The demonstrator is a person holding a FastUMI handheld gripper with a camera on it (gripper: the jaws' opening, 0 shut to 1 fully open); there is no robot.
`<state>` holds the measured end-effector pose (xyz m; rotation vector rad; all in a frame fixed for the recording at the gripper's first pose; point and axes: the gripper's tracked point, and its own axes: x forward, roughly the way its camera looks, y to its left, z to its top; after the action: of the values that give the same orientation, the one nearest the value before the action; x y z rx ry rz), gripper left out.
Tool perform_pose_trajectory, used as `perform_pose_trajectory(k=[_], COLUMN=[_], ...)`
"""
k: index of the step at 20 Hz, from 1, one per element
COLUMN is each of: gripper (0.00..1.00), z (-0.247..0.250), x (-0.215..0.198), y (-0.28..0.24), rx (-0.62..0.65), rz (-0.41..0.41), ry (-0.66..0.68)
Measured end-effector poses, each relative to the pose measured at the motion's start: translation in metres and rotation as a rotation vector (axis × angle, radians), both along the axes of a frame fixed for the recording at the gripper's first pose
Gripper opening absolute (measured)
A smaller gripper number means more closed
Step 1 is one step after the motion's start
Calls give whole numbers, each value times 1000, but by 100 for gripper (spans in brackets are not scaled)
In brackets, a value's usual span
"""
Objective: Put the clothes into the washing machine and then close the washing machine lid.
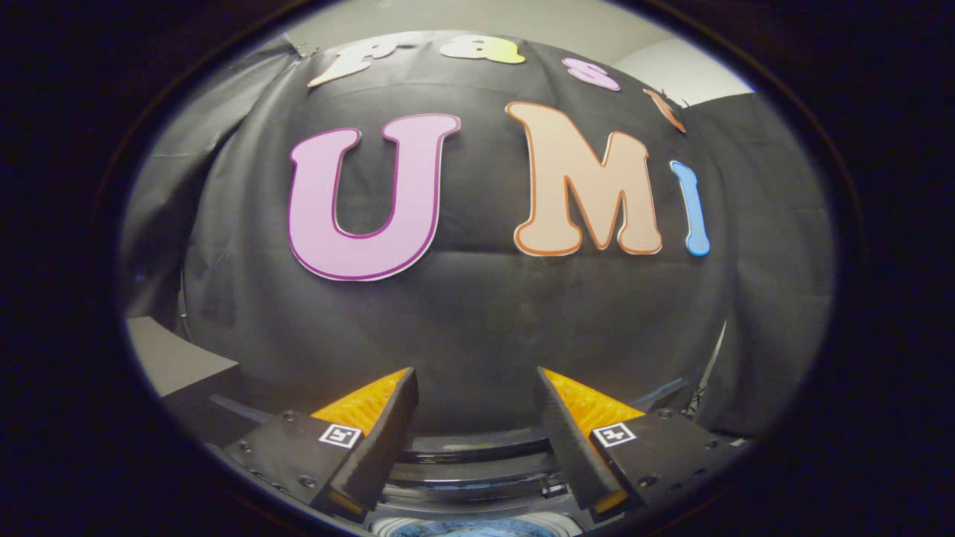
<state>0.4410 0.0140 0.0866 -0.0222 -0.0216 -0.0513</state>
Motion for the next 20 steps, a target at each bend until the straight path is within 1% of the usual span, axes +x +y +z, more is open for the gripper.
perform_pose_trajectory(k=[15, 20], gripper=[97, 97], z=[-2, -3], x=[-29, -41], y=[-5, -7], rx=[8, 19], rz=[12, 9], ry=[-54, -96])
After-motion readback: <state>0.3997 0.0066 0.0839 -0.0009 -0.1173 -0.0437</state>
